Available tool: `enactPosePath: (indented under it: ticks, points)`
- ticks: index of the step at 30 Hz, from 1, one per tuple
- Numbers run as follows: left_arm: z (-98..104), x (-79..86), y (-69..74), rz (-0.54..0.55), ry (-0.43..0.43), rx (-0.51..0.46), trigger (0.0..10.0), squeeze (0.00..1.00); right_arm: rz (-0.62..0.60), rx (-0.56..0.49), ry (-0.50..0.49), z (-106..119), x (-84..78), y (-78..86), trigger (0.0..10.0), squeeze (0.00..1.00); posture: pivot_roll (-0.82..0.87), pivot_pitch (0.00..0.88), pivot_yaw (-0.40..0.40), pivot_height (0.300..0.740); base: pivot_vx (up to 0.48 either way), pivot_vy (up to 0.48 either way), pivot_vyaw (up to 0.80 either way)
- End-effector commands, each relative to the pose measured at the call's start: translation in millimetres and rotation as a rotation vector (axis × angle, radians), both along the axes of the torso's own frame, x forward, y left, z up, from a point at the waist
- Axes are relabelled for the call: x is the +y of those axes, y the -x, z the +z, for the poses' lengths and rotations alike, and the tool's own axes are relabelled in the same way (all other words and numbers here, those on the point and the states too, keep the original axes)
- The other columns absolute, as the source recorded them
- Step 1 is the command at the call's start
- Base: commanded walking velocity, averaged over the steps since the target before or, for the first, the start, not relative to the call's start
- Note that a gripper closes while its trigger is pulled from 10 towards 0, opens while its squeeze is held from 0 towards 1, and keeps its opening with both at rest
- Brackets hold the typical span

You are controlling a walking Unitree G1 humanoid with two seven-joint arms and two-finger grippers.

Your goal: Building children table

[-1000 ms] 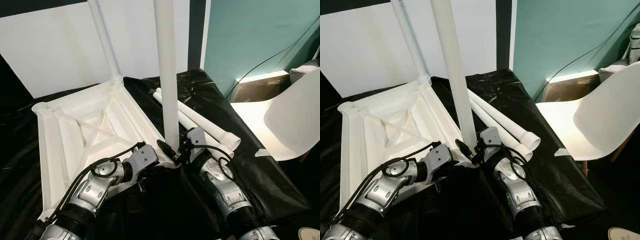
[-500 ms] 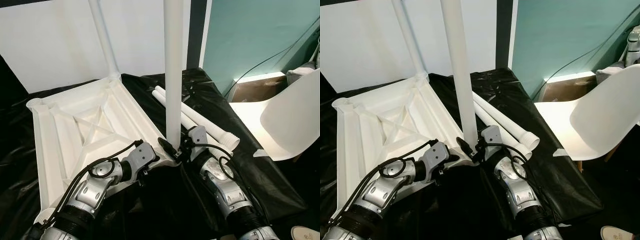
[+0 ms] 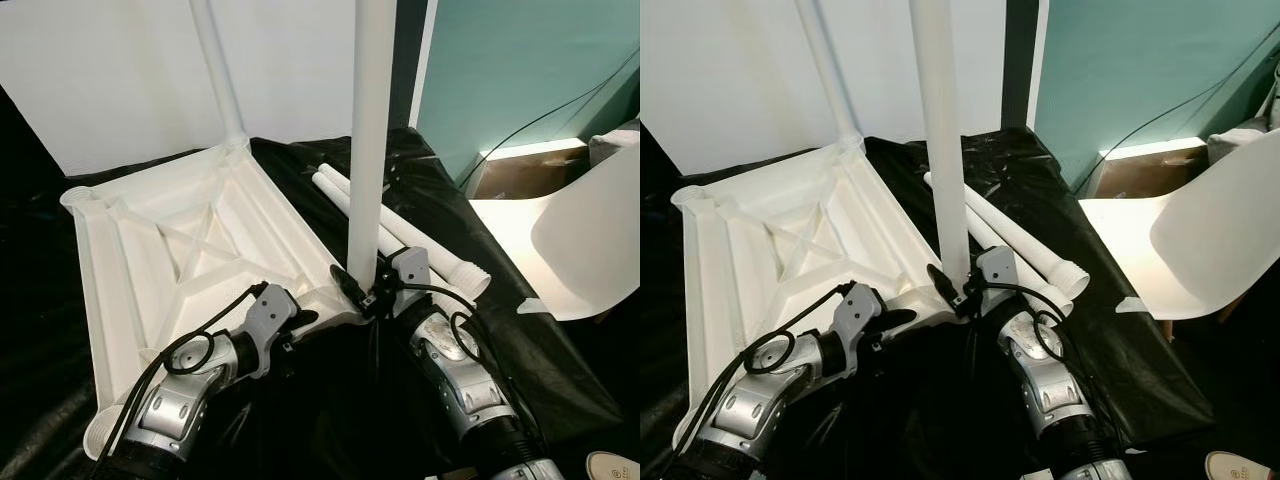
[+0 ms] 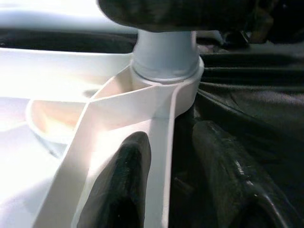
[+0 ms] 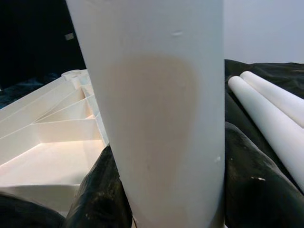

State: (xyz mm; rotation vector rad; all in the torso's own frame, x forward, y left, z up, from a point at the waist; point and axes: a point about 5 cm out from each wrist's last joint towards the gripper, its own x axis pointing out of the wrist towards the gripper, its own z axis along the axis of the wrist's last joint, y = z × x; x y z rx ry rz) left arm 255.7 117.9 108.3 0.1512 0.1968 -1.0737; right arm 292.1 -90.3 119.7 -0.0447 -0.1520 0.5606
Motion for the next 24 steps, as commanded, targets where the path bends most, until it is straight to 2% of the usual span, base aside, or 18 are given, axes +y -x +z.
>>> enactPosePath:
  ticks: [1, 2, 3, 5, 6, 7, 8, 9, 13, 23, 24]
  points:
    - [4, 2.3, -0.5, 0.044, 0.042, -0.007, 10.0, 0.00, -0.108, 0.084, 0.019, -17, -21.6, 0.8, 10.0, 0.00, 0.11, 0.000, 0.042, 0.740, 0.000, 0.000, 0.00]
    - [13, 2.2, -2.4, 0.072, 0.116, -0.037, 10.0, 0.00, -0.106, 0.076, 0.022, -16, -21.2, 1.3, 10.0, 0.00, 0.11, 0.000, 0.043, 0.740, 0.000, 0.000, 0.00]
    - [13, 2.2, -2.4, 0.072, 0.116, -0.037, 10.0, 0.00, -0.106, 0.076, 0.022, -16, -21.2, 1.3, 10.0, 0.00, 0.11, 0.000, 0.043, 0.740, 0.000, 0.000, 0.00]
    - [34, 4.2, -4.4, 0.127, 0.344, -0.074, 10.0, 0.00, -0.103, 0.061, 0.029, -14, -20.6, 1.6, 10.0, 0.00, 0.11, 0.000, 0.044, 0.740, 0.000, 0.000, 0.00]
    - [34, 4.2, -4.4, 0.127, 0.344, -0.074, 10.0, 0.00, -0.103, 0.061, 0.029, -14, -20.6, 1.6, 10.0, 0.00, 0.11, 0.000, 0.044, 0.740, 0.000, 0.000, 0.00]
    - [41, 5.2, -3.8, 0.133, 0.414, -0.082, 10.0, 0.00, -0.103, 0.058, 0.031, -13, -20.7, 1.5, 10.0, 0.00, 0.10, 0.000, 0.046, 0.740, 0.000, 0.000, 0.00]
    - [41, 5.2, -3.8, 0.133, 0.414, -0.082, 10.0, 0.00, -0.103, 0.058, 0.031, -13, -20.7, 1.5, 10.0, 0.00, 0.10, 0.000, 0.046, 0.740, 0.000, 0.000, 0.00]
    - [49, 4.5, 2.1, 0.101, 0.496, -0.082, 10.0, 0.00, -0.104, 0.058, 0.033, -13, -20.9, 1.6, 10.0, 0.00, 0.11, 0.000, 0.044, 0.740, 0.000, 0.000, 0.00]
    - [53, 3.1, 7.8, 0.073, 0.539, -0.089, 10.0, 0.00, -0.100, 0.061, 0.036, -13, -20.6, 1.8, 10.0, 0.00, 0.11, 0.000, 0.043, 0.740, 0.000, 0.000, 0.00]
    - [55, -1.1, 9.8, 0.103, 0.630, -0.096, 10.0, 0.00, -0.107, 0.047, 0.050, -11, -22.0, 0.6, 10.0, 0.00, 0.11, 0.000, 0.042, 0.740, 0.000, 0.000, 0.00]
    - [54, -2.6, 10.2, 0.102, 0.628, -0.092, 10.0, 0.00, -0.107, 0.043, 0.052, -10, -22.6, 1.4, 10.0, 1.00, 0.10, 0.000, 0.045, 0.740, 0.000, 0.000, 0.00]
